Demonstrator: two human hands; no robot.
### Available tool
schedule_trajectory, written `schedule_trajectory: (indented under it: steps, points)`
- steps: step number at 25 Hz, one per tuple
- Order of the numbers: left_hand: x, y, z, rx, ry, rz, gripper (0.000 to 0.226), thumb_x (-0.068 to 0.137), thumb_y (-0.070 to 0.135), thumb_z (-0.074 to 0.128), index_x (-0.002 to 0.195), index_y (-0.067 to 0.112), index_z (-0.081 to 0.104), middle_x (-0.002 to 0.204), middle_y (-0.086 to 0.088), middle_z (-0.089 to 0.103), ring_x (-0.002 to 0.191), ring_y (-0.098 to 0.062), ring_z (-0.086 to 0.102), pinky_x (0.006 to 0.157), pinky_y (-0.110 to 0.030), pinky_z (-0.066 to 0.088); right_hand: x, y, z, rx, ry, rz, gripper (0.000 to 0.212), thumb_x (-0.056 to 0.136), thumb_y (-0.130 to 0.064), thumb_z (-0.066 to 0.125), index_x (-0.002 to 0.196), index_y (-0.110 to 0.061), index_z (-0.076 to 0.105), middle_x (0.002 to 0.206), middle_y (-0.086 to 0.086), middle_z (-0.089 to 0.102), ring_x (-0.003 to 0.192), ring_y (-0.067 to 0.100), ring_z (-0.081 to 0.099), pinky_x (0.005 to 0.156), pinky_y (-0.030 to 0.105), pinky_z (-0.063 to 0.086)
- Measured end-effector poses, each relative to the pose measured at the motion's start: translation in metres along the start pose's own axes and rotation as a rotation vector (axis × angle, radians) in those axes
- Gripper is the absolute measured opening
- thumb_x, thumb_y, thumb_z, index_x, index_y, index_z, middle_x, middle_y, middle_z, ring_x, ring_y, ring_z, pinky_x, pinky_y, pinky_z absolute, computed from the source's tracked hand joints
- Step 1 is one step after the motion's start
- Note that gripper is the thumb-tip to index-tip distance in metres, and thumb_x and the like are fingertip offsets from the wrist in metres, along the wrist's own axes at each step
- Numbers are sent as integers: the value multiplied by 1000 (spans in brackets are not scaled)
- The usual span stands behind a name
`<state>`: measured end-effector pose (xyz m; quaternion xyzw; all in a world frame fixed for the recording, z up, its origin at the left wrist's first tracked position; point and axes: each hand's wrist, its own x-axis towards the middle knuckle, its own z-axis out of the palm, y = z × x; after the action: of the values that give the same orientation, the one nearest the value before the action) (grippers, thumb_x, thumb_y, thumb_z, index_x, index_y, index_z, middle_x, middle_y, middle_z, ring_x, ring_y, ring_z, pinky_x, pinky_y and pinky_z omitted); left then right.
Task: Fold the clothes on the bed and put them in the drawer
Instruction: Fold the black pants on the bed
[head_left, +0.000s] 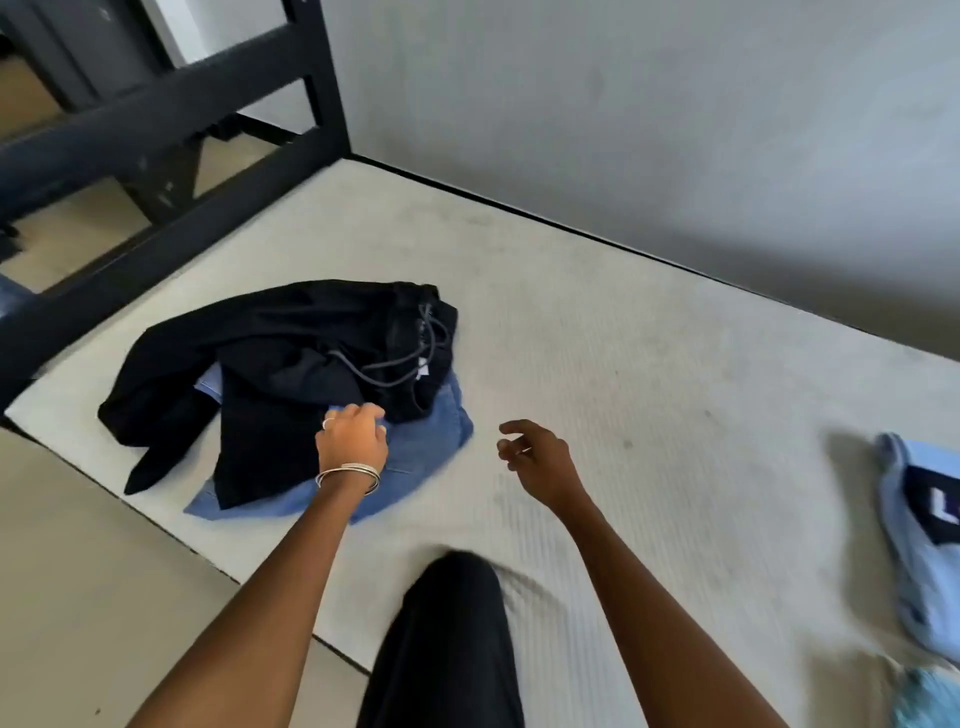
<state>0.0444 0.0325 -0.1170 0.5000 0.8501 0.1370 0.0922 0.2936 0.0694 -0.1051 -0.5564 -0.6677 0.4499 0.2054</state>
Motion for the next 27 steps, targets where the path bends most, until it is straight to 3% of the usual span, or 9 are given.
schedule_trajectory:
  steps: [3, 5, 8, 10, 13, 15, 21, 25, 27]
  points:
    - [44, -24, 4, 252, 70, 176, 69, 68, 26, 82, 131, 20, 56, 126, -10, 56, 117, -37, 48, 85, -52, 48, 46, -25, 34, -12, -8, -52, 25, 96, -18, 62, 120, -14, 62, 82, -5, 64, 72, 12, 61, 64, 10, 44]
    - [62, -17, 12, 437, -68, 334, 98, 62, 39, 84, 146, 40, 33, 150, -8, 35, 134, -39, 34, 98, -59, 35, 58, -34, 47, 21, 9, -57, 25, 96, -16, 61, 121, -13, 60, 83, -4, 65, 68, 7, 59, 59, 7, 43]
    - [90, 7, 28, 714, -221, 499, 82, 77, 50, 72, 145, 49, 25, 160, -10, 7, 144, -43, 7, 108, -69, 11, 62, -19, 53, 23, -10, -34, 26, 97, -17, 61, 122, -15, 60, 79, -11, 62, 64, -3, 59, 60, 7, 45]
    - [97, 22, 27, 777, -161, 572, 56, 71, 45, 79, 123, 32, 61, 147, -14, 40, 137, -45, 31, 103, -70, 24, 59, -1, 45, 20, -13, 13, 26, 96, -18, 62, 121, -16, 61, 79, -12, 62, 65, -2, 60, 61, 8, 46]
    - [93, 33, 11, 326, -21, 463, 32, 68, 34, 85, 85, 11, 71, 96, -13, 63, 84, -39, 64, 71, -49, 52, 51, 13, 22, 36, 57, 97, 27, 95, -19, 63, 122, -14, 62, 87, -2, 67, 74, 10, 64, 67, 16, 50]
    - [98, 47, -16, -102, 32, 331, 27, 82, 26, 73, 80, 3, 59, 86, -14, 57, 78, -38, 59, 64, -40, 44, 54, 4, 13, 81, 76, 118, 30, 94, -22, 65, 123, -15, 61, 91, 1, 68, 77, 14, 66, 70, 23, 52]
    - [82, 147, -177, -476, 288, 442, 22, 68, 24, 65, 68, 15, 46, 54, 4, 41, 57, -24, 44, 57, -28, 30, 37, -79, -45, 342, 121, -88, 65, 84, -30, 78, 139, -25, 44, 119, 4, 60, 93, 17, 63, 71, 30, 57]
    - [46, 211, -266, -829, 23, 650, 33, 74, -3, 60, 92, 23, 50, 69, -6, 50, 53, -16, 41, 49, -25, 35, 16, -111, -107, 374, 242, -153, 97, 73, -40, 84, 150, -29, 25, 145, 0, 40, 129, 21, 45, 103, 43, 47]
    - [15, 248, -301, -958, -84, 800, 39, 74, -11, 50, 94, 23, 52, 69, -8, 49, 54, -17, 42, 48, -25, 36, -2, -114, -137, 431, 268, -181, 97, 66, -40, 89, 144, -28, 34, 143, -1, 48, 127, 20, 51, 103, 42, 47]
